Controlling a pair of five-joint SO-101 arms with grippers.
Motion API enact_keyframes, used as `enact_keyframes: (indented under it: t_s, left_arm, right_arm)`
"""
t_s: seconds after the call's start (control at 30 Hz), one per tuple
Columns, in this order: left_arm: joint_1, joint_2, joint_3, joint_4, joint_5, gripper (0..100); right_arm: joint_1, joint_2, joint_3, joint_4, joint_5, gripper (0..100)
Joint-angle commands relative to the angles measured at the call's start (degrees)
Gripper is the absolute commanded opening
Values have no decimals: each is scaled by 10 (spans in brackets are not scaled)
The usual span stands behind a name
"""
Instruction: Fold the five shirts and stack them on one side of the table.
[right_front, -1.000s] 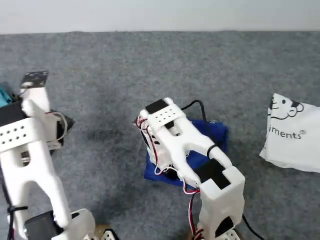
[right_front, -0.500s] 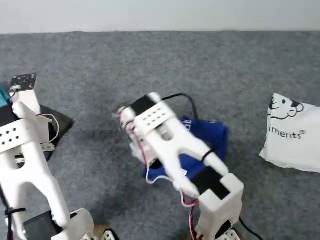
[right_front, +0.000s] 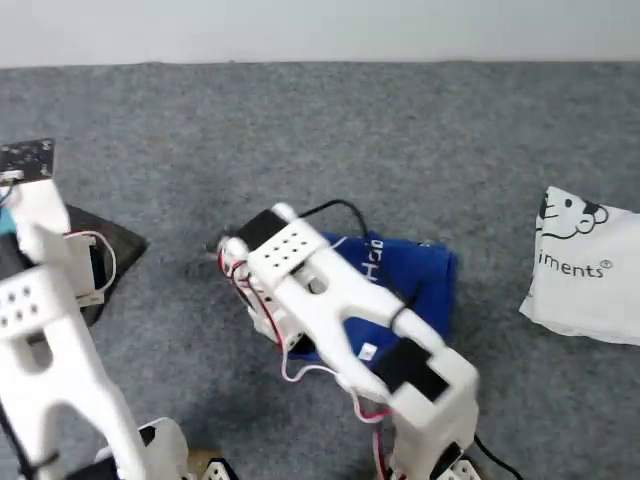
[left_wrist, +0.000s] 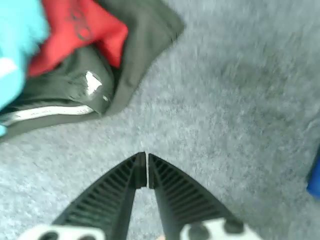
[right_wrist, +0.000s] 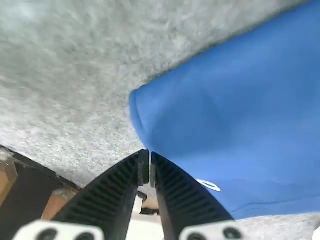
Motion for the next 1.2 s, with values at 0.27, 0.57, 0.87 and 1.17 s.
enact_keyframes:
  t_s: [0.27,0.57,0.87,1.17]
  left_arm:
    - [0,-138,112,-62,7,15]
    - [0,-136,124,-114,-31,15]
    - [-1,-135,162,-159,-32,15]
    - [-1,-139,189,-156,-33,15]
  right_arm:
    - [223,-210,20,22,-1,11]
    - [389,-207,75,-40,-2,164]
    - [467,-204,174,-204,-1,190]
    - [465,-143,198,-299,1,187]
